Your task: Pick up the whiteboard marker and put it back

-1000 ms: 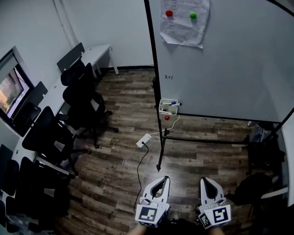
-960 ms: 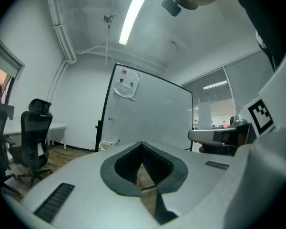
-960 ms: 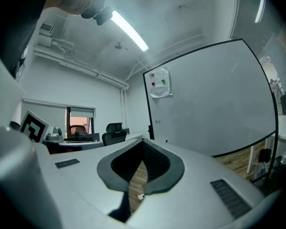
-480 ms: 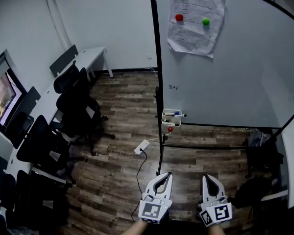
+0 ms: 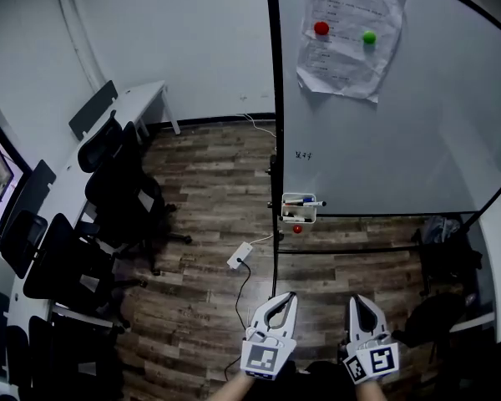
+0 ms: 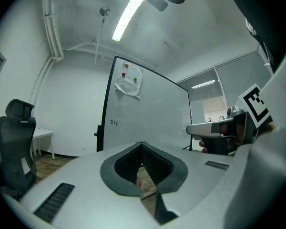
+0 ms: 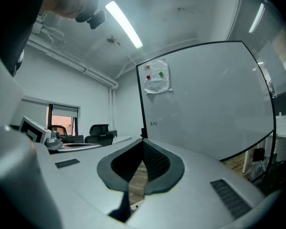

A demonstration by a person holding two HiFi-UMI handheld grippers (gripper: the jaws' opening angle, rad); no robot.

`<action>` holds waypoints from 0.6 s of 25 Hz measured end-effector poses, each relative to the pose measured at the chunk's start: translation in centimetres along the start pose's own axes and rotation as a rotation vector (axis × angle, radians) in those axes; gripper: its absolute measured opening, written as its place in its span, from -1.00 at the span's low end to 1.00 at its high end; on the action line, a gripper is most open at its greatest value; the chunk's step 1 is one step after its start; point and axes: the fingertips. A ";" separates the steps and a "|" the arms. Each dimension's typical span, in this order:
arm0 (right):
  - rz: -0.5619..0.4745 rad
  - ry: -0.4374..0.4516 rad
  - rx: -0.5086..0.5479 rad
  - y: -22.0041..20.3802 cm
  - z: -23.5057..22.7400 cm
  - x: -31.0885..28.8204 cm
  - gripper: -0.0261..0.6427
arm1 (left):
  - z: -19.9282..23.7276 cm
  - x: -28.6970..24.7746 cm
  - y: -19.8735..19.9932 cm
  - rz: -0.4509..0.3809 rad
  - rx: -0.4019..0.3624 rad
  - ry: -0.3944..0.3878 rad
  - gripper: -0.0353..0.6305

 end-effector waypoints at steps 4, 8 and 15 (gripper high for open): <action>0.009 -0.013 -0.001 -0.1 0.3 -0.7 -0.89 | 0.5 -0.6 -0.1 -0.004 0.035 -0.019 -0.87; 0.008 -0.012 -0.001 0.0 0.3 -1.7 -0.89 | 1.4 -1.7 -0.7 0.017 0.058 -0.023 -0.87; 0.005 0.006 -0.006 -0.2 -1.1 -4.1 -0.89 | 1.6 -4.8 -1.9 0.053 0.058 -0.051 -0.87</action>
Point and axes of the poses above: the fingertips, and each gripper's own axes: x backward along the fingers, z to its left, y out of its top, and after that the axes turned 2 degrees about -y, right-handed
